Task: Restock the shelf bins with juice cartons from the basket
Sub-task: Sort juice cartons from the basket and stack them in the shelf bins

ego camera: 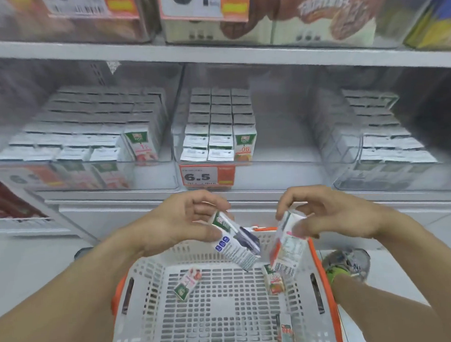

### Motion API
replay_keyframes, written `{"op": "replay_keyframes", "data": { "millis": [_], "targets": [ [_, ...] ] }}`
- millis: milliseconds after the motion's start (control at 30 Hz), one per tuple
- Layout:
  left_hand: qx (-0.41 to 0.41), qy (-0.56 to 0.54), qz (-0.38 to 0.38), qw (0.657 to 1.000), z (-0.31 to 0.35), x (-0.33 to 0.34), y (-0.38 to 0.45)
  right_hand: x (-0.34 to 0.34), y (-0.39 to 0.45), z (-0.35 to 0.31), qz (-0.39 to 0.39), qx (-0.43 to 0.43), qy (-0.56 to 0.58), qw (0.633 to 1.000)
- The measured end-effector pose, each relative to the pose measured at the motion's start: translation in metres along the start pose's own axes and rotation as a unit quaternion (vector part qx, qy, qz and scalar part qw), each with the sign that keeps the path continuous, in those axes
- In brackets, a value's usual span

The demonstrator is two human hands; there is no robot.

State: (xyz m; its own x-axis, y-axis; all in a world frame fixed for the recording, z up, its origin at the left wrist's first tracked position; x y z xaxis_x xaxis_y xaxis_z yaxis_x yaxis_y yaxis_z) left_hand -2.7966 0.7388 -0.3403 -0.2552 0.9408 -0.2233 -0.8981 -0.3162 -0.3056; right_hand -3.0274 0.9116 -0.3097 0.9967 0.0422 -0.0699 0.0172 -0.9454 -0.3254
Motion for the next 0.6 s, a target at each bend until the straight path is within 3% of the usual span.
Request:
{"op": "replay_keyframes", "data": {
  "millis": [133,367,600],
  "targets": [
    [-0.005,-0.151,0.03,0.988,0.006,0.0,0.013,-0.001,0.01,-0.002,0.063,-0.01,0.065,0.996],
    [-0.055,-0.258,0.107,0.959,0.017,0.0,0.016,0.009,0.028,-0.016,0.116,-0.069,0.147,0.98],
    [-0.075,-0.162,0.148,0.973,0.006,-0.023,-0.016,0.031,0.049,-0.036,0.079,-0.106,0.196,0.972]
  ]
}}
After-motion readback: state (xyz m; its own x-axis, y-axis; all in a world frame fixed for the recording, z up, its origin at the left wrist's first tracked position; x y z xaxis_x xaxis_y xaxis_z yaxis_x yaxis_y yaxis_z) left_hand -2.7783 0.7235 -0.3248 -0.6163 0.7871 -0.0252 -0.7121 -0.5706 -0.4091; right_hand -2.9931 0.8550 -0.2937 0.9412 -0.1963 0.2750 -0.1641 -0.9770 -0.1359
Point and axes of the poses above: each hand's wrist, its own y-axis towards the middle knuckle, its own x-axis out of the palm, z = x × y, the point moved 2 cm from there along y, towards the middle knuckle, and after that the axes turned 14 degrees about y, right-handed, at the moved point
